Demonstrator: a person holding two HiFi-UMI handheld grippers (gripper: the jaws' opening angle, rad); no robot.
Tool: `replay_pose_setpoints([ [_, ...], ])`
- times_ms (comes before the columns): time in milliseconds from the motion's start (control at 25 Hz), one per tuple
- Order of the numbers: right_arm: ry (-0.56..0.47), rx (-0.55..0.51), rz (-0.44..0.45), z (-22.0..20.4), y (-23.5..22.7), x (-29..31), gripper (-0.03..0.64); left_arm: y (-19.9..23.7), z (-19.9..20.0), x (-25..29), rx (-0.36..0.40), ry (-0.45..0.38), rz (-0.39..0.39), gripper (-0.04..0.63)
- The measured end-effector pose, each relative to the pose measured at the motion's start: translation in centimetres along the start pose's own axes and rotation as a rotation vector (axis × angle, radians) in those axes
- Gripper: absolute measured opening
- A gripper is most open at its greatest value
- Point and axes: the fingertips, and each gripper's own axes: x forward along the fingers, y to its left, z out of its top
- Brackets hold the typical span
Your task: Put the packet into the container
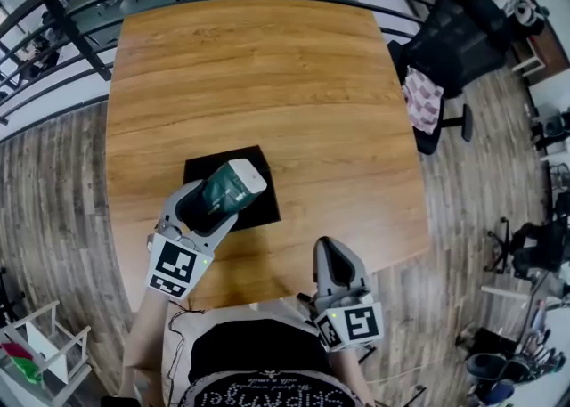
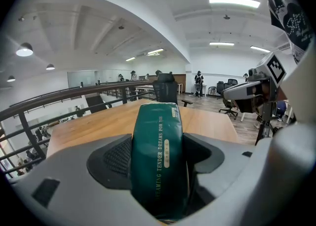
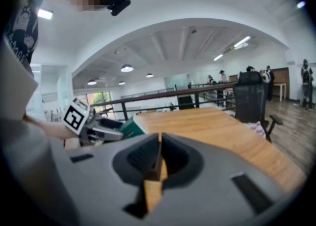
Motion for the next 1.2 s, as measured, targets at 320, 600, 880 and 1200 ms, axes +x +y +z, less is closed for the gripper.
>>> replay_pose_setpoints([
  [320,0.002,0.01,-0.021,-0.2,-0.9,-0.4,0.04,-1.0,-2.0,1.7,0.035,0.054,-0.026,0.348],
  [600,0.011,0.018,-0.044,-0.6,-1.7,-0.9,0.04,-2.5,-3.7,2.7,0.09,0.118,-0.085,0.348],
  [880,0.009,0.021,-0.054,-0.5,-2.1,-1.2,0.04,-3.2,-4.5,3.4,0.137,0.181,-0.129,0.348],
  [1200,0.006,0.025,-0.056,-0.6,-2.0,-1.1,0.039,-3.4,-5.9,3.5,0.251,0.355,-0.158,0.347],
])
